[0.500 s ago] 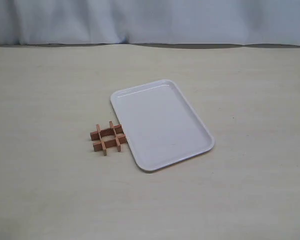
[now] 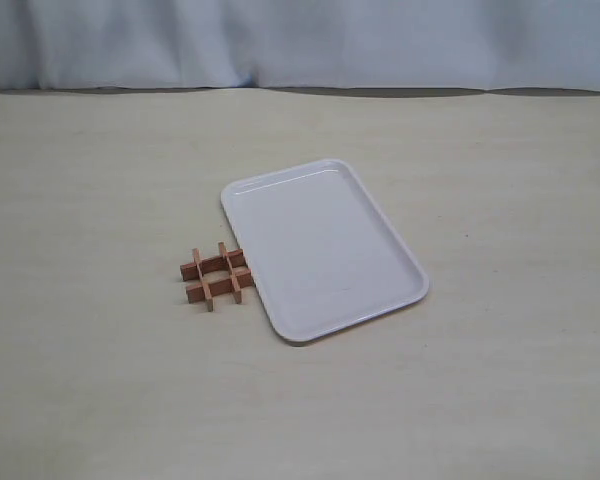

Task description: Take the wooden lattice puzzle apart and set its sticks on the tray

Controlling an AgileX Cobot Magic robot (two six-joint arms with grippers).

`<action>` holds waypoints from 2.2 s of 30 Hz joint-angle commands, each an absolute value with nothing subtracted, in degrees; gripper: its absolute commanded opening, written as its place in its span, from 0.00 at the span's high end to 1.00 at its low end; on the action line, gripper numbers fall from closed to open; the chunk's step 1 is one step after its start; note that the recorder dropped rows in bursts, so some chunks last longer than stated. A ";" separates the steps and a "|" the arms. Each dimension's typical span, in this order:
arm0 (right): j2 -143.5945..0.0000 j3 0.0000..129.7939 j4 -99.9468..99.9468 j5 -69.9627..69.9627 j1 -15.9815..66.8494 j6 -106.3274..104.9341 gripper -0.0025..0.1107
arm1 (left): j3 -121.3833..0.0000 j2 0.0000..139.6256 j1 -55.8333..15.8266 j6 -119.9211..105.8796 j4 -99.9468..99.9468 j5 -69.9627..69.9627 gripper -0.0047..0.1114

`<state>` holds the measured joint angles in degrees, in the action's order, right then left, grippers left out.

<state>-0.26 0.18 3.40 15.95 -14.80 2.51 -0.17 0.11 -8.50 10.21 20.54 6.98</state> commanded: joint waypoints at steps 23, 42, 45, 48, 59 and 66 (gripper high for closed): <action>0.00 0.00 3.65 16.22 -15.21 2.28 0.93 | -42.85 64.25 -8.36 10.58 2.18 20.32 0.96; 0.00 0.00 3.65 16.22 -15.21 2.28 0.93 | -55.63 88.51 -39.00 17.39 2.10 38.30 0.96; 0.00 0.00 3.65 16.22 -15.21 2.28 0.93 | -58.36 92.81 -42.37 21.34 5.99 41.74 0.96; 0.00 0.00 3.65 16.22 -15.21 2.28 0.93 | -59.83 96.37 -44.31 22.80 6.93 42.58 0.96; 0.00 0.00 3.65 16.22 -15.21 2.28 0.93 | -60.84 102.36 -44.73 24.45 5.39 41.21 0.82; 0.00 0.00 3.65 16.22 -15.21 2.28 0.93 | -60.84 102.46 -44.73 27.76 2.31 36.51 0.53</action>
<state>-0.26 0.18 3.40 15.95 -14.80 2.51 -60.34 102.42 -44.57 24.87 3.24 38.61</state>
